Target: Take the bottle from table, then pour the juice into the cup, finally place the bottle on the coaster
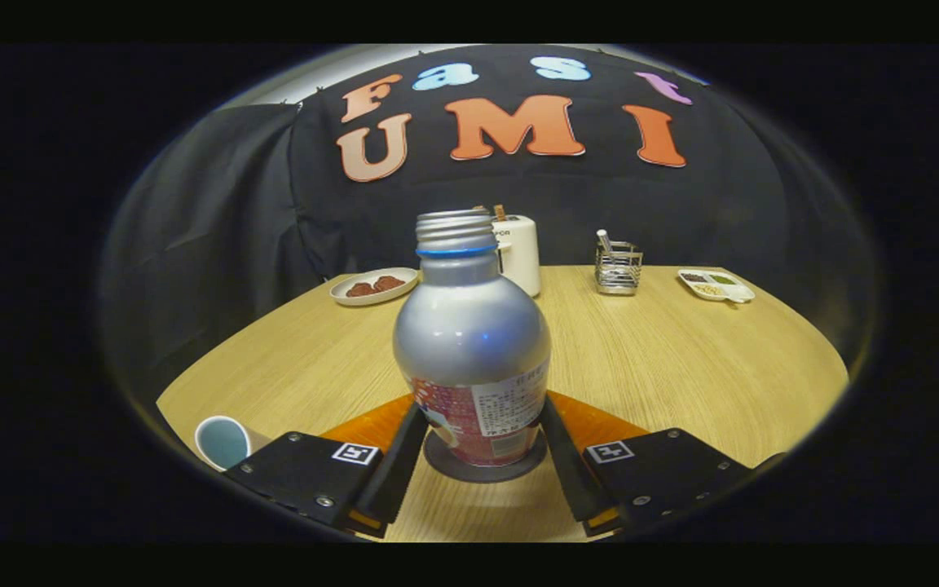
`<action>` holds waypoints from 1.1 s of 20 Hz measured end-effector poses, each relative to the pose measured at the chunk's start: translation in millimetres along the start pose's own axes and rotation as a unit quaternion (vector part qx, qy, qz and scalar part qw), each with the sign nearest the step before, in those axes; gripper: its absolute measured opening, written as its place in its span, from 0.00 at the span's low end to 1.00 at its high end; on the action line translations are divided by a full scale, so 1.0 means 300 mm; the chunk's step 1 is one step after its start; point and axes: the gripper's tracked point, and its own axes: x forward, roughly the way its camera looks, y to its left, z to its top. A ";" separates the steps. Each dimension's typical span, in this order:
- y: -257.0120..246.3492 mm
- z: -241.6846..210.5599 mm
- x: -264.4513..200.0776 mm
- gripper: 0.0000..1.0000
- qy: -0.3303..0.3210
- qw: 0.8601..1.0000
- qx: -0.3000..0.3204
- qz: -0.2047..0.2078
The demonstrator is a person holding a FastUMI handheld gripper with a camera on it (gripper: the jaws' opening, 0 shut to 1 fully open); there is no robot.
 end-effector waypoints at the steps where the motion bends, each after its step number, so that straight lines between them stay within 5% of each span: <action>1: 0.002 -0.004 0.000 0.78 0.002 1.000 0.002 0.001; 16: -0.011 -0.064 0.012 0.82 0.006 1.000 -0.023 -0.016; 19: -0.010 -0.082 -0.006 0.97 0.008 1.000 -0.017 -0.016; 22: -0.012 -0.093 -0.044 0.98 0.008 1.000 -0.023 -0.019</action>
